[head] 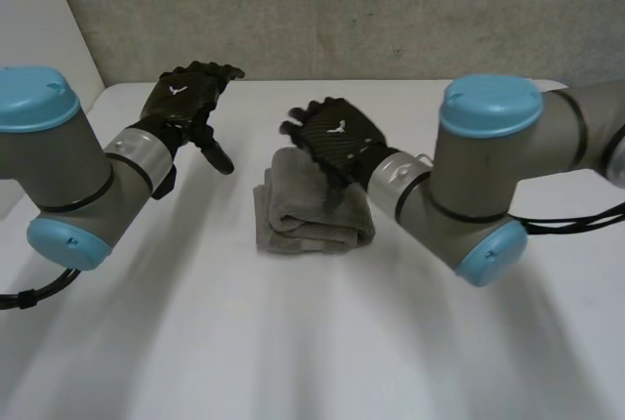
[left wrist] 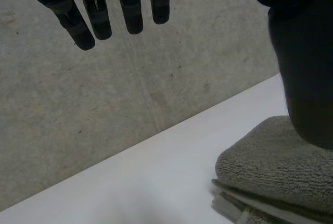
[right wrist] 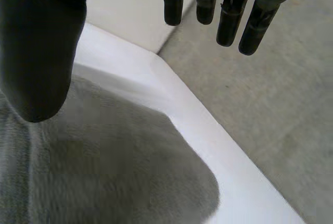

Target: Fold the towel.

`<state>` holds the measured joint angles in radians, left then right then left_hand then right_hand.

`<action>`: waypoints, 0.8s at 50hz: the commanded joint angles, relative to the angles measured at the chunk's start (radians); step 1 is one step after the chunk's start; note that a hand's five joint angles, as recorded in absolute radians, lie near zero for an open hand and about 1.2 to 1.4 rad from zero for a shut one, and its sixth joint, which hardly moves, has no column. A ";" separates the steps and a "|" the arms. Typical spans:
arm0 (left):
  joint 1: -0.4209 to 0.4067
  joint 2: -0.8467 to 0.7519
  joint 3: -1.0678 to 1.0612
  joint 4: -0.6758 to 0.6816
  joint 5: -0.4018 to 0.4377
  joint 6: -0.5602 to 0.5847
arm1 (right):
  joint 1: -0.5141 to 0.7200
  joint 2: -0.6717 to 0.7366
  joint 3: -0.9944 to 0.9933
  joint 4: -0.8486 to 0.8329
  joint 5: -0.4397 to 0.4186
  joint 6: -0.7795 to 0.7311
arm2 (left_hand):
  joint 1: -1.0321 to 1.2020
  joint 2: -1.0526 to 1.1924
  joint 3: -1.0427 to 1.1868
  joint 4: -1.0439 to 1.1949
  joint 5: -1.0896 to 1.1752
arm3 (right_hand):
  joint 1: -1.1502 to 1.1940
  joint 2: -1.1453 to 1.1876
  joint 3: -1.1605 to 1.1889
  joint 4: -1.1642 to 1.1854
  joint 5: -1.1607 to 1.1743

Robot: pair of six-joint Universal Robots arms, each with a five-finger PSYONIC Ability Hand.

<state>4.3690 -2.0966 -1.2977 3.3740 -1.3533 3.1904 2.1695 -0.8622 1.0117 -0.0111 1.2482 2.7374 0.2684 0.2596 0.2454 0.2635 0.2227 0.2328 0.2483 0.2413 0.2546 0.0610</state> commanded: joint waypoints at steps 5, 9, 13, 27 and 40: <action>-0.152 -0.218 0.246 -0.065 -0.046 -0.029 | -0.086 0.011 0.016 0.080 0.077 0.119 | -0.081 -0.073 -0.058 -0.076 -0.210 | -0.058 -0.074 -0.067 -0.080 -0.061; -0.175 -0.333 0.368 -0.152 -0.084 -0.037 | -0.088 0.034 0.005 0.077 0.106 0.130 | -0.078 -0.070 -0.055 -0.073 -0.207 | -0.058 -0.074 -0.067 -0.080 -0.061; -0.194 -0.399 0.431 -0.217 -0.104 -0.035 | -0.082 0.086 -0.028 0.077 0.148 0.134 | -0.072 -0.064 -0.049 -0.068 -0.201 | -0.058 -0.074 -0.067 -0.080 -0.061; -0.200 -0.454 0.459 -0.306 -0.214 -0.024 | -0.073 0.184 -0.062 0.083 0.174 0.197 | -0.067 -0.058 -0.044 -0.062 -0.195 | -0.058 -0.074 -0.067 -0.080 -0.061; -0.204 -0.295 0.397 -0.343 -0.205 -0.030 | -0.079 -0.018 -0.042 0.083 0.180 0.248 | -0.055 -0.046 -0.032 -0.050 -0.184 | -0.058 -0.074 -0.067 -0.080 -0.061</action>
<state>4.1656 -2.4947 -0.8618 3.0345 -1.5692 3.1626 2.1014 -0.7348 0.9525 0.0758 1.4211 2.9542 0.2684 0.2597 0.2454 0.2634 0.2257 0.2327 0.2483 0.2413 0.2546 0.0610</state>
